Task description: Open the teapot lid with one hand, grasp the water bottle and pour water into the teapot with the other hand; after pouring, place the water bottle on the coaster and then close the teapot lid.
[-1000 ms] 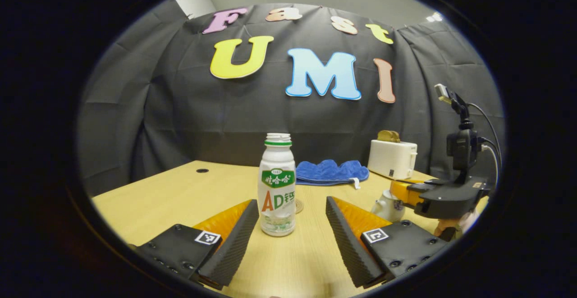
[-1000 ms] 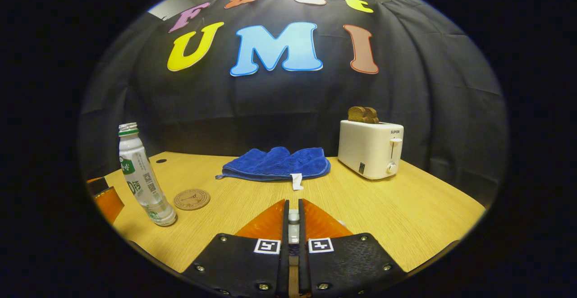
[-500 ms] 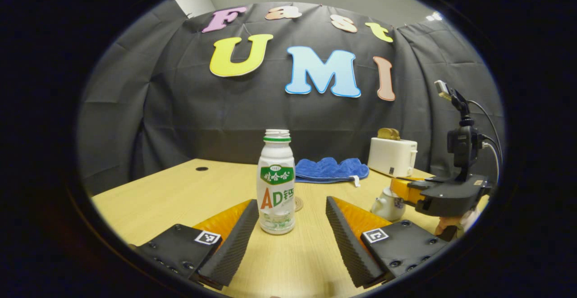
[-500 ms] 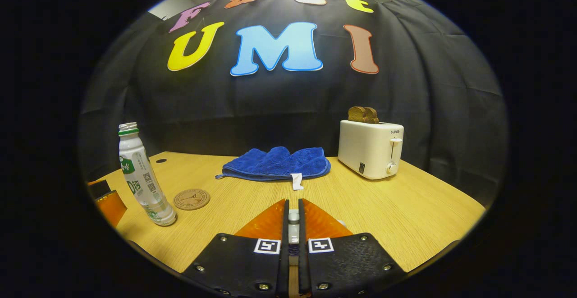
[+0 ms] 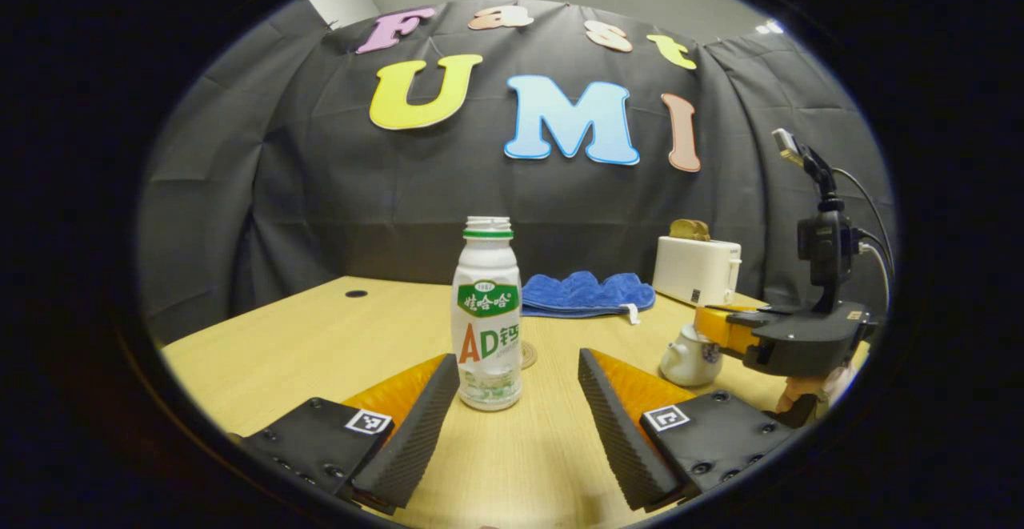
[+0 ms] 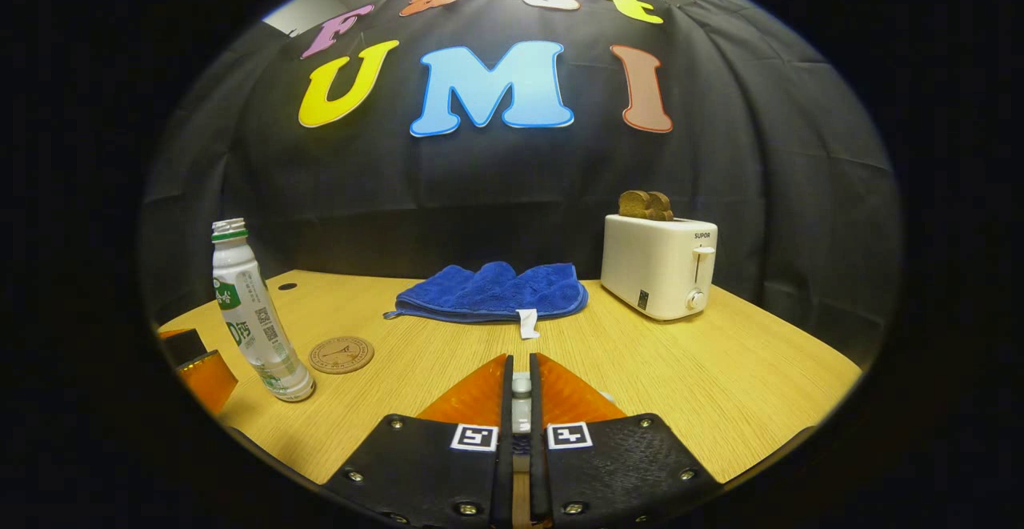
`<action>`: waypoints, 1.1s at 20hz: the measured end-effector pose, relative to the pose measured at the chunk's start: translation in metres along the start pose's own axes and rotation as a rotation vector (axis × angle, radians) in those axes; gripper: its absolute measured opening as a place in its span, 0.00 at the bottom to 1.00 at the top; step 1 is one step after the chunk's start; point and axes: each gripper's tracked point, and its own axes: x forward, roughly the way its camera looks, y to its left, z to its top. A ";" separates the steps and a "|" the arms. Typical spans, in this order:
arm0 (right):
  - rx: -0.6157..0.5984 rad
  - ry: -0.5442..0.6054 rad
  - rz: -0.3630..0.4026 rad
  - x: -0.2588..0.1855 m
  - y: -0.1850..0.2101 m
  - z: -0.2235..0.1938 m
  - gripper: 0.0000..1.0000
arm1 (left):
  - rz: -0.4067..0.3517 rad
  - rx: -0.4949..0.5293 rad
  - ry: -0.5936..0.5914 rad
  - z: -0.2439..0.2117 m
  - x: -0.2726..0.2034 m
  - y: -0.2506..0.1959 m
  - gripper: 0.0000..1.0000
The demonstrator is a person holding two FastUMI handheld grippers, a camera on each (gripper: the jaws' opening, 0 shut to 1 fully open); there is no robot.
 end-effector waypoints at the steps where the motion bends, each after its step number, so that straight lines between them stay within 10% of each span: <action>1: 0.002 -0.004 0.003 -0.001 0.001 0.002 0.08 | 0.000 0.000 0.002 0.000 0.001 0.001 0.98; 22: 0.067 -0.172 -0.067 -0.021 -0.032 0.041 0.08 | 0.012 0.044 0.011 -0.002 0.095 0.031 1.00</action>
